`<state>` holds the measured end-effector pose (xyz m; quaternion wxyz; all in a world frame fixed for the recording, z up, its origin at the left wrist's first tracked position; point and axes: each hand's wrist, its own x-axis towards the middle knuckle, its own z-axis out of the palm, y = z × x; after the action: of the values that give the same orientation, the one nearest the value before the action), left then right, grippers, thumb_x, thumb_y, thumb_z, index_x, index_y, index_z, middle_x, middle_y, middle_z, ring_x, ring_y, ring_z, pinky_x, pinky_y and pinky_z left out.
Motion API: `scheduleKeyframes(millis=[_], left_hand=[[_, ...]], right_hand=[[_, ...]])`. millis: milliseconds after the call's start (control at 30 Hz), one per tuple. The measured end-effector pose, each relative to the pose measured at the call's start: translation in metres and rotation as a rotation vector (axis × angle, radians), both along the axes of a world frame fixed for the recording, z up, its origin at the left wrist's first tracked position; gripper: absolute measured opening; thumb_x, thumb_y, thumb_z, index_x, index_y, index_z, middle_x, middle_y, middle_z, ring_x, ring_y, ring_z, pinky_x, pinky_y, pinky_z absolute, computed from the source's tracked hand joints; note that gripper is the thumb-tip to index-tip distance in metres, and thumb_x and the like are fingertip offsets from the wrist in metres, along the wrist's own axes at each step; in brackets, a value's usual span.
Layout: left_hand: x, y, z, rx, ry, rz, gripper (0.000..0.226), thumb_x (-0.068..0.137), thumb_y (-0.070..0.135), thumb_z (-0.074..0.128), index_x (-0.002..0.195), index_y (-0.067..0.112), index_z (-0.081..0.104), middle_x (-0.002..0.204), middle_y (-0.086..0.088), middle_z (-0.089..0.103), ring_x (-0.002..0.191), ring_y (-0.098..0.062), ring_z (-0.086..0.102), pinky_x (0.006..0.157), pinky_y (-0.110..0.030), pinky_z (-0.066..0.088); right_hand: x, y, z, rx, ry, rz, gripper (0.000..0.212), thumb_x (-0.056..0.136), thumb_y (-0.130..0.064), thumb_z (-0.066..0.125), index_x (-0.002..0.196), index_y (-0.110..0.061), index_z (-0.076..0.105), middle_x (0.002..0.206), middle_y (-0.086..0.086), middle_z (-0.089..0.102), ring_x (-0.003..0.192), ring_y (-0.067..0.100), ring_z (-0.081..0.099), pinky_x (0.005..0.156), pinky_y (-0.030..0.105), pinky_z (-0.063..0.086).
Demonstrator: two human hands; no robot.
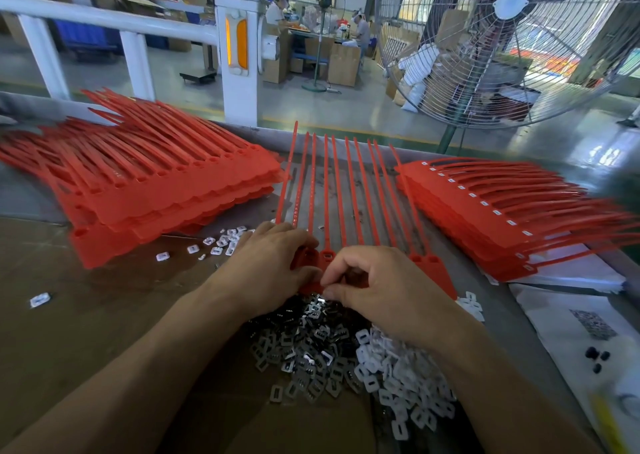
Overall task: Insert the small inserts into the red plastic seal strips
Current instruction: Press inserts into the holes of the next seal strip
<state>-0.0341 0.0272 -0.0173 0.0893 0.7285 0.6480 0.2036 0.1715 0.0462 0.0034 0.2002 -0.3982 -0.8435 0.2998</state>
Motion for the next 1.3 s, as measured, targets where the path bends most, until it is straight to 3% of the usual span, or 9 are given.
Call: scheduleKeyframes(millis=[200,400,567,700,867,1100,1300], left_hand=[[0.0,0.001,-0.001,-0.004,-0.008,0.004,0.053,0.09,0.054,0.065,0.138,0.035,0.053,0.137,0.01,0.053,0.131,-0.016,0.039,0.114,-0.043,0.031],[-0.001,0.002,-0.002,-0.009,-0.017,0.0,0.054,0.09,0.055,0.065,0.138,0.035,0.053,0.136,0.012,0.053,0.131,-0.016,0.039,0.114,-0.045,0.032],[-0.002,0.003,-0.003,-0.014,-0.032,-0.002,0.055,0.089,0.057,0.064,0.139,0.036,0.053,0.138,0.013,0.052,0.134,-0.015,0.037,0.115,-0.046,0.031],[-0.002,0.003,-0.003,-0.012,-0.031,-0.006,0.055,0.089,0.058,0.064,0.138,0.036,0.053,0.138,0.013,0.052,0.133,-0.015,0.037,0.115,-0.046,0.031],[-0.002,0.003,-0.003,-0.015,-0.035,-0.004,0.055,0.089,0.058,0.063,0.138,0.037,0.052,0.138,0.014,0.051,0.133,-0.014,0.036,0.116,-0.046,0.031],[-0.002,0.003,-0.004,-0.009,-0.032,-0.002,0.054,0.089,0.059,0.063,0.138,0.037,0.053,0.137,0.013,0.052,0.132,-0.014,0.037,0.115,-0.045,0.031],[-0.002,0.003,-0.004,-0.006,-0.041,0.002,0.053,0.088,0.059,0.064,0.136,0.038,0.054,0.135,0.014,0.052,0.131,-0.013,0.037,0.115,-0.045,0.031]], right_hand=[[0.003,0.006,-0.003,0.03,0.083,-0.047,0.015,0.091,-0.02,0.079,0.093,-0.035,0.076,0.086,-0.022,0.073,0.079,-0.003,0.069,0.072,0.009,0.049],[0.009,0.018,-0.009,0.048,0.2,-0.251,0.019,0.09,-0.018,0.079,0.095,-0.036,0.078,0.089,-0.028,0.072,0.083,-0.009,0.067,0.062,0.005,0.047],[0.02,0.029,-0.01,0.043,0.209,-0.375,0.017,0.092,-0.017,0.078,0.101,-0.031,0.08,0.092,-0.019,0.075,0.089,-0.01,0.067,0.075,0.012,0.046],[0.022,0.03,-0.012,0.056,0.199,-0.403,0.012,0.095,-0.022,0.075,0.099,-0.032,0.081,0.091,-0.021,0.075,0.09,-0.015,0.064,0.068,0.003,0.042],[0.021,0.03,-0.012,0.058,0.238,-0.408,0.012,0.096,-0.023,0.072,0.095,-0.033,0.079,0.085,-0.019,0.075,0.086,-0.006,0.068,0.075,0.019,0.05],[0.023,0.033,-0.015,0.082,0.175,-0.401,0.011,0.095,-0.028,0.074,0.099,-0.034,0.081,0.088,-0.029,0.071,0.091,-0.022,0.059,0.064,0.0,0.041],[0.024,0.036,-0.018,0.085,0.152,-0.397,0.016,0.094,-0.021,0.075,0.1,-0.035,0.08,0.091,-0.029,0.07,0.093,-0.02,0.06,0.065,-0.001,0.041]])
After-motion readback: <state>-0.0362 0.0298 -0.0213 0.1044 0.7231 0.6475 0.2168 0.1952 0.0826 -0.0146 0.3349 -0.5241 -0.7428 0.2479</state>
